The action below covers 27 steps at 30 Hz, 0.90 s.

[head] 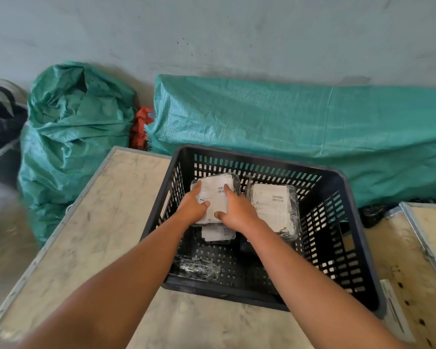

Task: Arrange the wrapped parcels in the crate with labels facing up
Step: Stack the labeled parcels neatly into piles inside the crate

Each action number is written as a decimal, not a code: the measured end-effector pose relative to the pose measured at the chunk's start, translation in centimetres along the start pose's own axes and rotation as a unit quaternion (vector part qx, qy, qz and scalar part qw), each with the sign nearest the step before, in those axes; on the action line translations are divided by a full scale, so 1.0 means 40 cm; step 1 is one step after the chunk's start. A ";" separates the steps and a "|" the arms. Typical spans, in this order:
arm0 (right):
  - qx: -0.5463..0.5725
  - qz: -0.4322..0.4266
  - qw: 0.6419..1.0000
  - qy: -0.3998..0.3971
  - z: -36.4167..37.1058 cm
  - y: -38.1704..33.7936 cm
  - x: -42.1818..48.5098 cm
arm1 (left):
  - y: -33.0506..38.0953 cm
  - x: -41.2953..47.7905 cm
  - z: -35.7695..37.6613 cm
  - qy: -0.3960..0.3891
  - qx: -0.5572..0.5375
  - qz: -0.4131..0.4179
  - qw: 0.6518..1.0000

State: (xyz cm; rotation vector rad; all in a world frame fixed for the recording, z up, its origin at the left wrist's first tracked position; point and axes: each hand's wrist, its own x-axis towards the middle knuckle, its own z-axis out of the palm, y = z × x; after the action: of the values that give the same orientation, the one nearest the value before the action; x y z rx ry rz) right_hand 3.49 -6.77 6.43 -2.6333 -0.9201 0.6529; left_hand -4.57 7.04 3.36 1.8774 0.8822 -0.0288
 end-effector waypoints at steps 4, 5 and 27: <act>-0.065 -0.024 0.997 0.017 0.008 0.013 0.010 | -0.015 0.008 0.003 -0.003 0.015 -0.009 1.000; -0.088 -0.029 0.996 0.013 0.006 0.012 0.012 | -0.022 0.008 0.007 -0.016 0.022 -0.012 1.000; -0.332 -0.031 0.942 -0.028 0.064 0.067 0.005 | -0.100 0.018 0.026 -0.118 0.176 0.023 0.977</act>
State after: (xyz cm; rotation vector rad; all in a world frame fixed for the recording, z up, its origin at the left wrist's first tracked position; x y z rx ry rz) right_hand 3.73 -8.38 3.10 -3.1480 -1.4413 0.4556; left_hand -6.02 7.46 -0.55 2.1664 0.7012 -0.3947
